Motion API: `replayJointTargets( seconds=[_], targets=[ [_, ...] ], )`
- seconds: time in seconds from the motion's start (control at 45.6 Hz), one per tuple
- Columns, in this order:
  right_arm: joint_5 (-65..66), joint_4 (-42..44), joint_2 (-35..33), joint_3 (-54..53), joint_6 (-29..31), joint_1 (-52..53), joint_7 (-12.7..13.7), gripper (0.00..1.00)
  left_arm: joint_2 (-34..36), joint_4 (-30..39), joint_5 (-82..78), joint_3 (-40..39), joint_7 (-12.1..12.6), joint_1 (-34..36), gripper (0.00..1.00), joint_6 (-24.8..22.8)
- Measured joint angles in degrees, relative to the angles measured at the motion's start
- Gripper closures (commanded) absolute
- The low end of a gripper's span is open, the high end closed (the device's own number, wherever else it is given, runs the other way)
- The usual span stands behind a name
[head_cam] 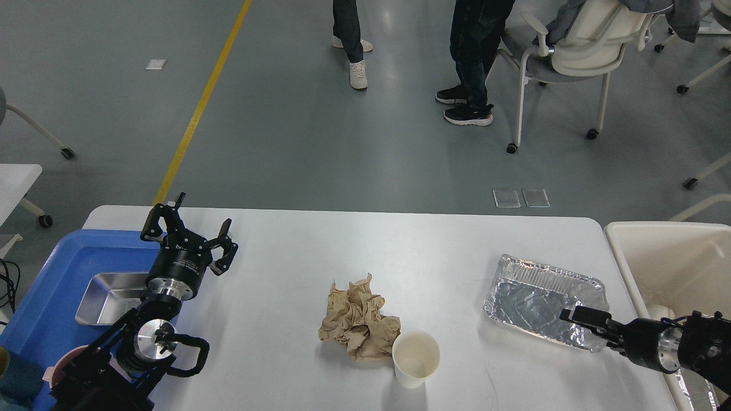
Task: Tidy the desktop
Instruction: 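Reach the right gripper to the foil tray edge and grasp it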
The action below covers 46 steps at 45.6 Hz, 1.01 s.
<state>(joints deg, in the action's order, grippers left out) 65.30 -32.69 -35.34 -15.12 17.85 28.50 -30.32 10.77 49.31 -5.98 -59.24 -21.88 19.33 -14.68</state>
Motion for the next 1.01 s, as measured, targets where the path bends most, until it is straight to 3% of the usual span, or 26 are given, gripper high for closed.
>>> replayJointTargets(
  seconds=[0.153,0.329,0.504,1.008],
  targets=[
    [0.1,0.0,0.2,2.7,-0.2,0.7,-0.1,0.64,0.0,0.0,0.0,-0.1,-0.1,0.0,0.03,0.0],
    [0.1,0.0,0.4,6.8,-0.3,2.1,-1.4,1.0,0.0,0.0,0.0,-0.2,-0.1,-0.3,0.03,0.0],
    [0.1,0.6,0.7,9.4,-0.3,2.9,-3.7,1.0,0.0,0.1,0.0,-0.3,-0.1,-0.3,0.03,0.0],
    [0.0,0.9,-1.9,10.3,-0.1,6.2,-4.2,1.0,0.3,0.0,0.0,-0.3,-0.1,-0.2,0.03,0.0]
  ],
)
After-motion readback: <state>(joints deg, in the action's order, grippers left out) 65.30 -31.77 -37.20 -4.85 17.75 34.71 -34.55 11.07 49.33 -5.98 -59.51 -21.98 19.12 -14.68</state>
